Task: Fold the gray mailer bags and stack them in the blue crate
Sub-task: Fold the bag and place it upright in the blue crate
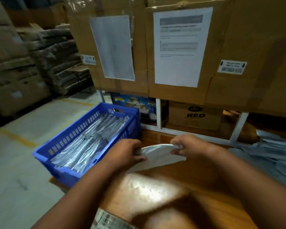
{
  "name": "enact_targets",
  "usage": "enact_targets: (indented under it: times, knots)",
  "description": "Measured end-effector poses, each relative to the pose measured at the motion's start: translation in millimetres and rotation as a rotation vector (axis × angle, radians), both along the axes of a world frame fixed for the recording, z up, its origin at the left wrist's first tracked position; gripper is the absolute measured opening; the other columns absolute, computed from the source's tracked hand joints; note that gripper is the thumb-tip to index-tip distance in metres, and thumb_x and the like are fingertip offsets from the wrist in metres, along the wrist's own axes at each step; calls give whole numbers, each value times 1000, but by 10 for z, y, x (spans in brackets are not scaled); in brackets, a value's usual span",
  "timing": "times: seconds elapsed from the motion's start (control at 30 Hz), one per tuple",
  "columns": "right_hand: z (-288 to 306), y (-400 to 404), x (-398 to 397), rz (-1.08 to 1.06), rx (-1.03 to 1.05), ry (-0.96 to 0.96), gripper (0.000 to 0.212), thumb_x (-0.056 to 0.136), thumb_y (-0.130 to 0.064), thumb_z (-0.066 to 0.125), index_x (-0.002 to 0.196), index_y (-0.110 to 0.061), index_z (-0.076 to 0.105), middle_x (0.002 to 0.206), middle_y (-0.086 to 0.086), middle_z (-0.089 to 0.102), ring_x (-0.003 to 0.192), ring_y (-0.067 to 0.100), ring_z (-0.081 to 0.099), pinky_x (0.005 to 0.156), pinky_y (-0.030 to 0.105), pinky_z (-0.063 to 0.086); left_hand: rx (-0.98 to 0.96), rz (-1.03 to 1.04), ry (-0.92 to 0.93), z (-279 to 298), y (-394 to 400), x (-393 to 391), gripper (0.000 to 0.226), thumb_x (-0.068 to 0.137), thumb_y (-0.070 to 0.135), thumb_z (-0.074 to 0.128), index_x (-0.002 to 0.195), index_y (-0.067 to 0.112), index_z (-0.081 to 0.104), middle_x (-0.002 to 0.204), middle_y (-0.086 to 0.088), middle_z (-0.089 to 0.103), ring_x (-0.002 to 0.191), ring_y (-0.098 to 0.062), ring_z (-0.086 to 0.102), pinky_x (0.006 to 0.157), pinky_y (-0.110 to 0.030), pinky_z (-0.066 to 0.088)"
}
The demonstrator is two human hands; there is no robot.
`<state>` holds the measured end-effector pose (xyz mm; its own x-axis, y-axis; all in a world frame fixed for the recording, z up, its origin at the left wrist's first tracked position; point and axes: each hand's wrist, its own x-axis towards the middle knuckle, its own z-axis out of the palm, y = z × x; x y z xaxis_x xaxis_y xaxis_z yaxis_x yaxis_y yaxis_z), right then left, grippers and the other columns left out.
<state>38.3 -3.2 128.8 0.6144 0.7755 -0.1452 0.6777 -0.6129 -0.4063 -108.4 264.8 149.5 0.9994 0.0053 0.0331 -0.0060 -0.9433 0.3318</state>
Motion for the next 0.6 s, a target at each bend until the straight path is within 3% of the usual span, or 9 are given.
enact_targets:
  times: [0.13, 0.27, 0.37, 0.6]
  knots:
    - [656, 778, 186, 80, 100, -143, 9, 101, -43, 67, 93, -42, 68, 94, -16, 65, 87, 2, 63, 76, 35, 57, 113, 194, -113, 626, 608, -138, 40, 83, 52, 85, 76, 32, 52, 78, 11, 56, 76, -14, 56, 62, -34, 36]
    - [1066, 1746, 308, 201, 120, -252, 10, 101, -41, 68, 92, -35, 70, 93, -13, 65, 87, 9, 63, 80, 41, 57, 183, 343, -120, 893, 1228, -316, 40, 81, 45, 87, 77, 23, 54, 77, 5, 58, 77, -23, 57, 63, -36, 41]
    - [1120, 2525, 322, 309, 43, -369, 9, 98, -44, 68, 93, -37, 71, 92, -12, 67, 87, 13, 64, 78, 42, 55, 296, 421, -3, 777, 1582, -452, 42, 80, 47, 86, 77, 19, 55, 80, 0, 60, 79, -26, 59, 62, -34, 43]
    - [594, 3723, 296, 471, -251, -410, 5, 94, -31, 70, 97, -33, 74, 93, -9, 66, 91, 19, 63, 76, 34, 47, 187, 492, 229, 89, 2082, -485, 43, 77, 50, 88, 77, 15, 64, 73, 1, 59, 81, -27, 63, 71, -35, 53]
